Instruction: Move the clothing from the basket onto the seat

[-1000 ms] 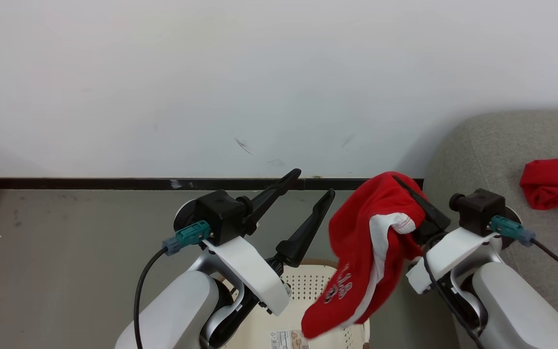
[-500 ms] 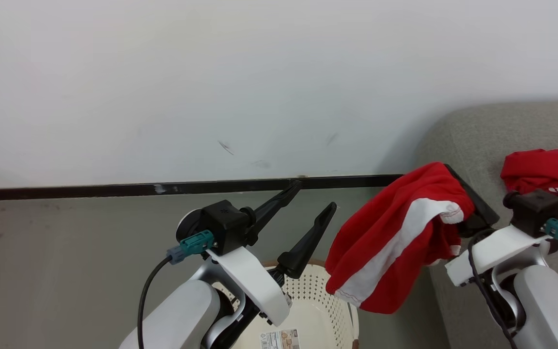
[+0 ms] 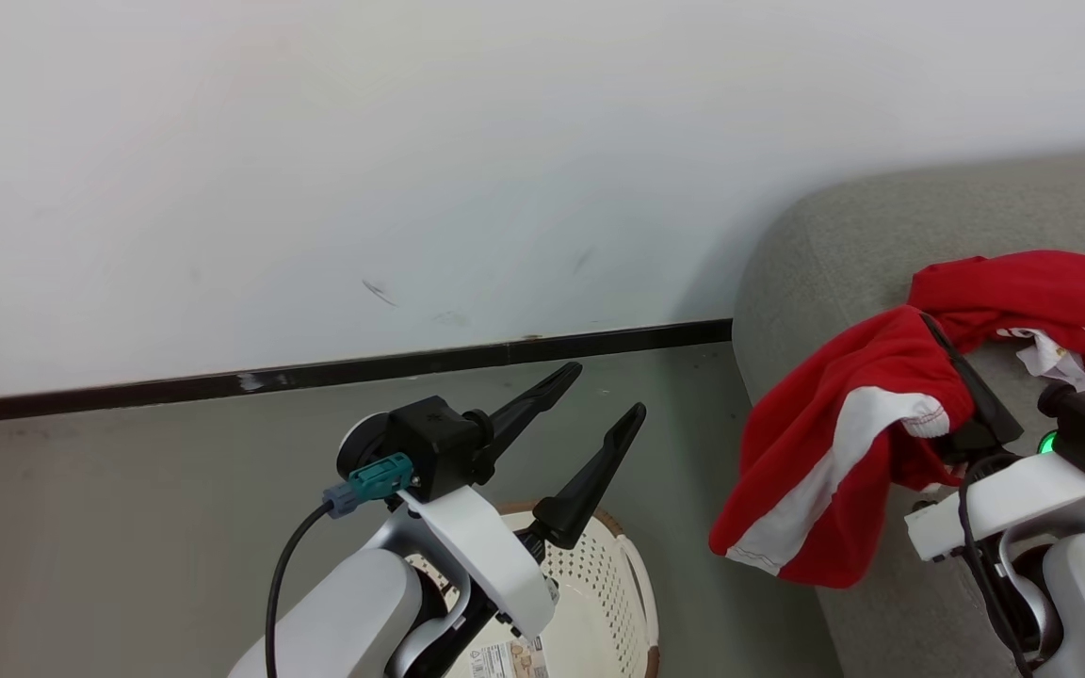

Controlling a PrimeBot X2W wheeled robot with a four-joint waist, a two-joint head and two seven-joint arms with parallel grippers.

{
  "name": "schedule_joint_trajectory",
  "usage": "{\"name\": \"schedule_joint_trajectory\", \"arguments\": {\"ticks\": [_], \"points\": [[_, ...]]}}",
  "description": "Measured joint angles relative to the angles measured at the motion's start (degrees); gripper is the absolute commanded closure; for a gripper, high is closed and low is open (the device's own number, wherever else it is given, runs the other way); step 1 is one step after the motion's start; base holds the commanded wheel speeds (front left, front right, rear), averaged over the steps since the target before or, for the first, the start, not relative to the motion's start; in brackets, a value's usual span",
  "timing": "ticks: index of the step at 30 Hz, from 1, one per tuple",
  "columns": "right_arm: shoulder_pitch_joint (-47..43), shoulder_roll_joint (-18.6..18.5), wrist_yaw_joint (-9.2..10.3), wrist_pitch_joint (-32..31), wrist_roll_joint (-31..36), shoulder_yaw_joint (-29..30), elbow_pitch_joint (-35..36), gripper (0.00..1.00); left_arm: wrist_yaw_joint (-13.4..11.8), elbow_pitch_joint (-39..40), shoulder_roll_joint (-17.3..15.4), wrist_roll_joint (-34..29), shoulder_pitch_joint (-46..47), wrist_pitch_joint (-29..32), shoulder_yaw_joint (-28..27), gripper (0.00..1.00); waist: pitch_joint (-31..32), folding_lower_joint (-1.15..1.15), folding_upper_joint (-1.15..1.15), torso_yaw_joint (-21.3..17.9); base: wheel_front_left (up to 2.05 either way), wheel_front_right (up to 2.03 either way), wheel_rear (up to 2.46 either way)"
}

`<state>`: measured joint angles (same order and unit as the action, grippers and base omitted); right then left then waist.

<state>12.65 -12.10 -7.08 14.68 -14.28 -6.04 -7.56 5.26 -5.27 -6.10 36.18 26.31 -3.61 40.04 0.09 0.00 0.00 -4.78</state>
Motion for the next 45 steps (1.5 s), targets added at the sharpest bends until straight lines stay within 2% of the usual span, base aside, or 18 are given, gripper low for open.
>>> {"name": "schedule_joint_trajectory", "arguments": {"ticks": [10, 27, 45], "points": [[-2.8, 1.5, 0.00, 0.0, 0.2, 4.1, 4.2, 1.00, 0.0, -0.5, -0.9, -0.4, -0.1, -0.6, 0.2, 0.00, -0.9, 0.00, 0.00, -4.5, 0.00, 0.00, 0.00], [-4.3, 1.7, 0.00, 0.0, 1.3, 6.0, 9.2, 1.00, 0.1, -0.3, -2.0, -0.6, -0.9, -1.6, -0.5, 0.00, -2.9, 0.00, 0.00, -12.6, 0.00, 0.00, 0.00], [-2.1, 1.0, 0.00, 0.0, 0.5, 5.4, 11.7, 1.00, -1.3, 1.6, -4.6, -1.1, -2.3, -2.0, -1.9, 0.00, -4.6, 0.00, 0.00, -17.0, 0.00, 0.00, 0.00]]}}
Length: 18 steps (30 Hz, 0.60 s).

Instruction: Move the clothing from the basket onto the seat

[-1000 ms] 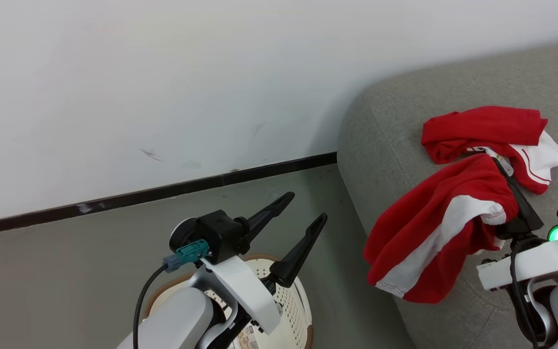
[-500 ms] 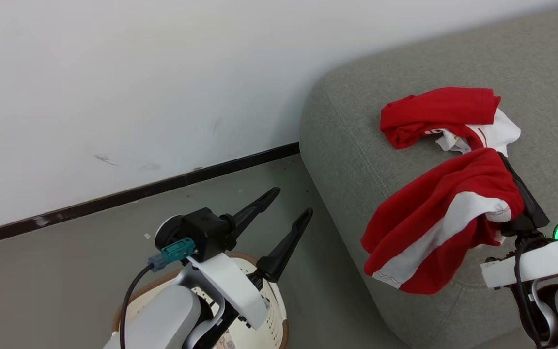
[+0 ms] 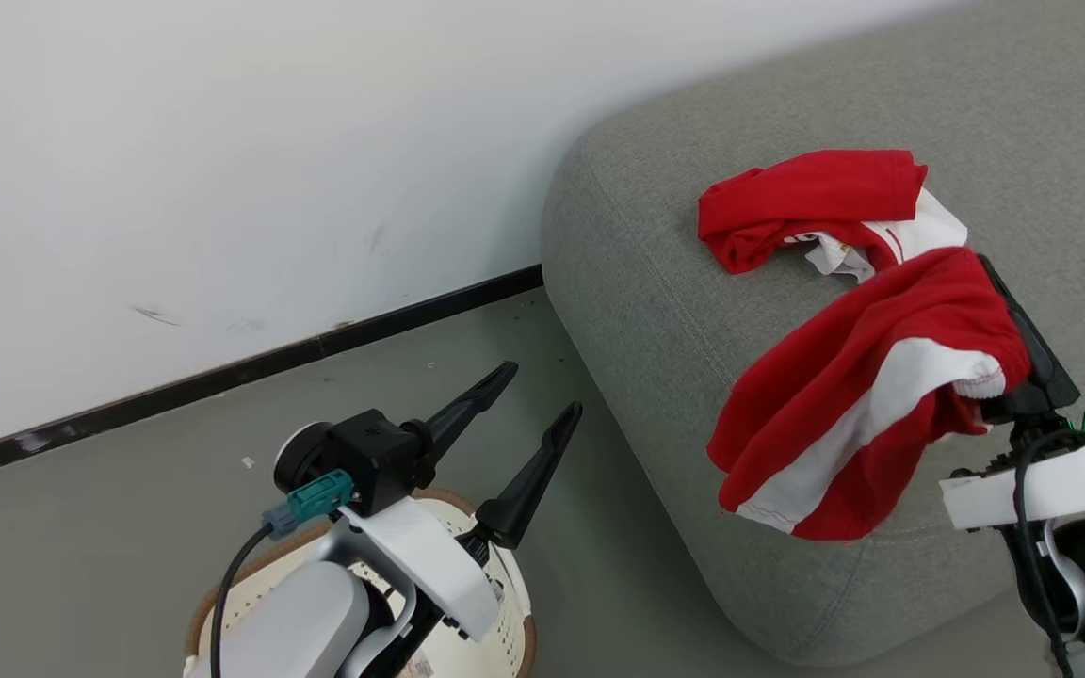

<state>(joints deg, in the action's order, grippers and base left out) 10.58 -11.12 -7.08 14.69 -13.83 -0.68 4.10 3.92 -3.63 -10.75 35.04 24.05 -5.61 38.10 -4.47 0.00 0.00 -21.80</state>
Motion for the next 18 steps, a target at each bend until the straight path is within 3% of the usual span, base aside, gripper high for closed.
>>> {"name": "schedule_joint_trajectory", "arguments": {"ticks": [11, 18], "points": [[5.5, -2.5, 0.00, 0.0, -2.0, 0.6, 0.2, 1.00, -0.2, 1.8, -0.5, -0.4, -0.4, 0.2, 0.6, 0.00, -1.5, 0.00, 0.00, -0.2, 0.00, 0.00, 0.00], [10.3, -6.2, 0.00, 0.0, -3.8, 2.5, -1.5, 1.00, -0.7, 2.8, -1.2, -0.4, -1.0, 1.4, 0.6, 0.00, -3.2, 0.00, 0.00, 0.1, 0.00, 0.00, 0.00]]}}
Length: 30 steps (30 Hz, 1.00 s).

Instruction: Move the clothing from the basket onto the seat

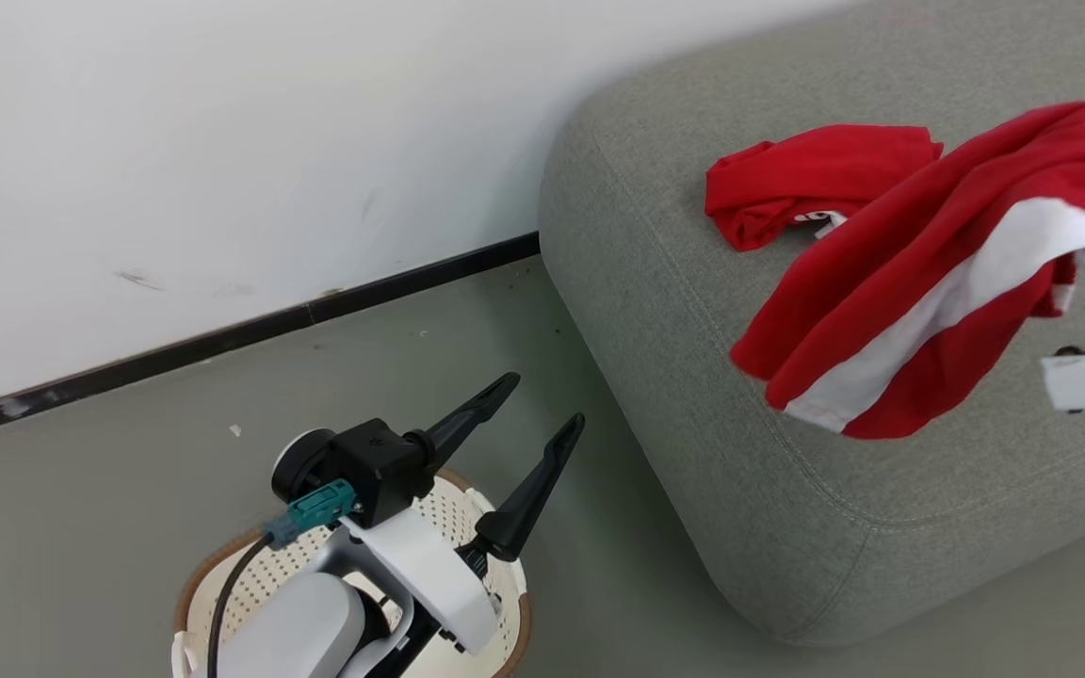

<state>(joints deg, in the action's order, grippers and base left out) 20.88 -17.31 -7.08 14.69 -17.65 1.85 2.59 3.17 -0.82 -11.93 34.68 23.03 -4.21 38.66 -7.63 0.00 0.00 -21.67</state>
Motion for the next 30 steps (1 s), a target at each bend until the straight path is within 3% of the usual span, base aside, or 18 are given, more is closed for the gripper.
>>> {"name": "schedule_joint_trajectory", "arguments": {"ticks": [22, 30], "points": [[15.2, -8.1, 0.00, 0.0, -5.3, 7.3, -15.2, 1.00, -1.1, 5.0, -3.9, -1.5, 0.0, 3.9, -0.6, 0.00, -7.9, 0.00, 0.00, 2.0, 0.00, 0.00, 0.00], [19.9, -9.9, 0.00, 0.0, -3.9, 10.1, -23.0, 1.00, -2.3, 7.2, -5.2, -1.5, 0.0, 5.3, -1.5, 0.00, -11.7, 0.00, 0.00, 2.7, 0.00, 0.00, 0.00]]}}
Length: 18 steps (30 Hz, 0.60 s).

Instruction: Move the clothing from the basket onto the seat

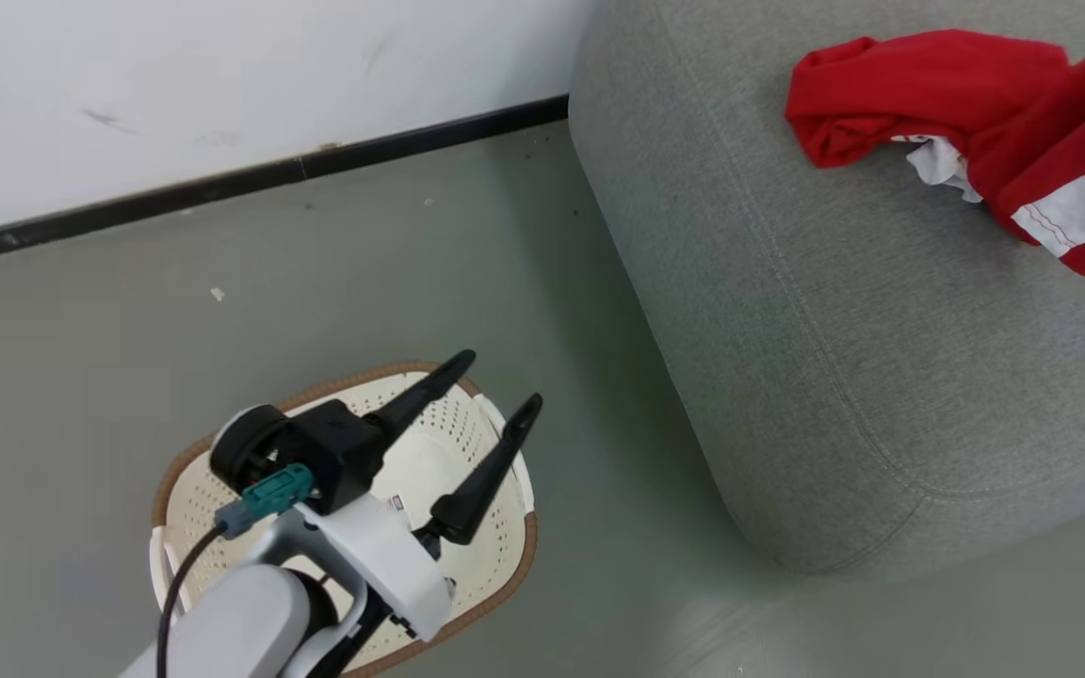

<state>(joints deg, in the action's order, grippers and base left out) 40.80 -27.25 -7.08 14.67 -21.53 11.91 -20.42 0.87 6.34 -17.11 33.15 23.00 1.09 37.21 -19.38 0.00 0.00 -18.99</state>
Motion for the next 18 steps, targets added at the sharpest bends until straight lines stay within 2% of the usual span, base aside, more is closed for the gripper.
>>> {"name": "schedule_joint_trajectory", "arguments": {"ticks": [5, 9, 18], "points": [[1.7, -0.2, 0.00, -0.5, 2.6, -2.3, -3.5, 1.00, -0.6, 1.5, -1.9, 0.0, 0.0, 0.7, -1.3, 0.00, -2.6, 0.00, 0.00, 0.5, 0.00, 0.00, 0.00], [2.9, -1.5, -0.01, -1.3, 5.8, -6.4, -5.1, 1.00, -0.6, 3.1, -2.5, -0.2, 0.0, 1.1, -1.7, 0.00, -4.6, 0.00, 0.00, 1.0, 0.00, 0.00, 0.00], [6.9, -3.8, -0.01, -2.1, 8.8, -6.3, -10.3, 1.00, -0.7, 5.7, -4.0, -0.5, 0.3, 1.6, -3.0, 0.00, -8.8, 0.00, 0.00, 1.8, 0.00, 0.00, 0.00]]}}
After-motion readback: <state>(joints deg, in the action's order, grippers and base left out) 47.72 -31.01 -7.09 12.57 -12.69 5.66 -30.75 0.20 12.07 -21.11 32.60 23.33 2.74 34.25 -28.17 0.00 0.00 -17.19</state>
